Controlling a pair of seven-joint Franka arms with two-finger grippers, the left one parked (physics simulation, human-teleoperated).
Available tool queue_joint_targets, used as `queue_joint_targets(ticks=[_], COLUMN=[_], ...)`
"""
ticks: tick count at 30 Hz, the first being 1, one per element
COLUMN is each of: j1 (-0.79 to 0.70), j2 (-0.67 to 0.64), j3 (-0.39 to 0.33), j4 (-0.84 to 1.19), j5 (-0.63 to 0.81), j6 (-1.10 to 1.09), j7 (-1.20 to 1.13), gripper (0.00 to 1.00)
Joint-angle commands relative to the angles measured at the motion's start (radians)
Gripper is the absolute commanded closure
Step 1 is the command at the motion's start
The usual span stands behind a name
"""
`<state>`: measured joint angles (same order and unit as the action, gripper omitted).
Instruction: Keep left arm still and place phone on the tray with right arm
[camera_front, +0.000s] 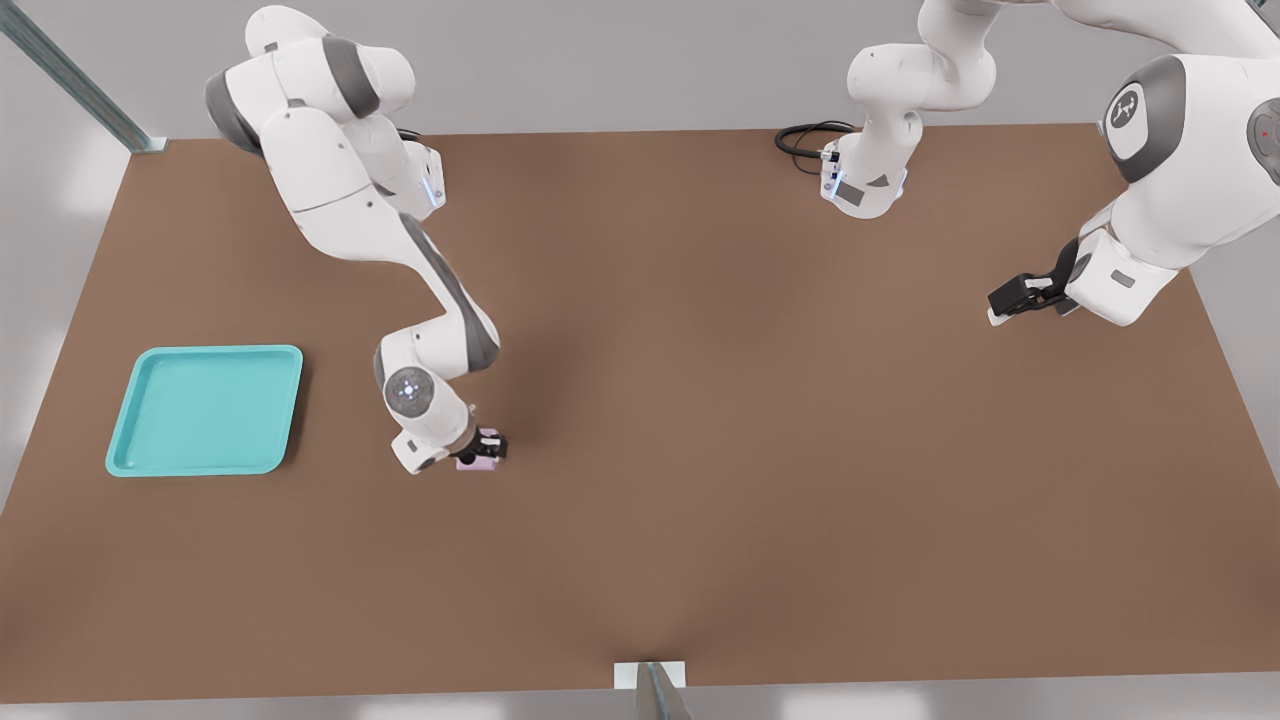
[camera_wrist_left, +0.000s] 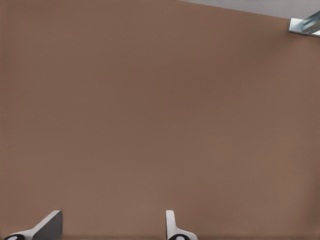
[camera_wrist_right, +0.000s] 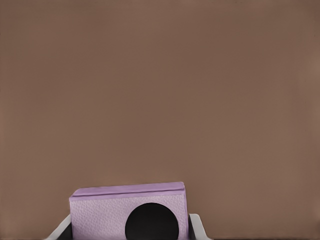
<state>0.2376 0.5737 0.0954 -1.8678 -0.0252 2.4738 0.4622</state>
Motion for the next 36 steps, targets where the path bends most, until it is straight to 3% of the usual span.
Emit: queue_joint_targets(ticks=[1, 6, 11, 18, 24, 25, 26, 30, 31, 32, 33, 34, 36], j1=[-0.029, -0.144, -0.414, -0.731, -0.899, -0.902, -0.902, -0.891, -0.900, -0.888, -0.886, -0.886, -0.870], j2=[-0.037, -0.186, -0.304, -0.285, -0.127, -0.127, -0.127, -0.127, -0.162, -0.277, -0.347, -0.341, -0.341], j3=[0.000, 0.000, 0.001, 0.000, 0.000, 0.000, 0.000, 0.001, 0.055, 0.151, 0.309, 0.478, 0.593], j4=[-0.020, -0.186, -0.307, -0.281, -0.159, -0.160, -0.160, -0.154, -0.140, -0.111, 0.005, 0.200, 0.357], j5=[-0.010, -0.012, -0.012, -0.005, -0.005, -0.005, -0.005, -0.005, -0.004, -0.009, -0.019, -0.117, -0.119], j6=[-0.062, -0.061, -0.065, -0.079, -0.076, -0.078, -0.079, -0.079, -0.102, -0.255, -0.464, -0.692, -0.776], j7=[-0.010, -0.119, -0.497, -0.999, -1.254, -1.254, -1.252, -1.243, -1.222, -1.048, -0.831, -0.567, -0.455], gripper=[0.28, 0.28, 0.30, 0.30, 0.29, 0.26, 0.00, 0.00, 0.00, 0.00, 0.00, 0.00, 0.00])
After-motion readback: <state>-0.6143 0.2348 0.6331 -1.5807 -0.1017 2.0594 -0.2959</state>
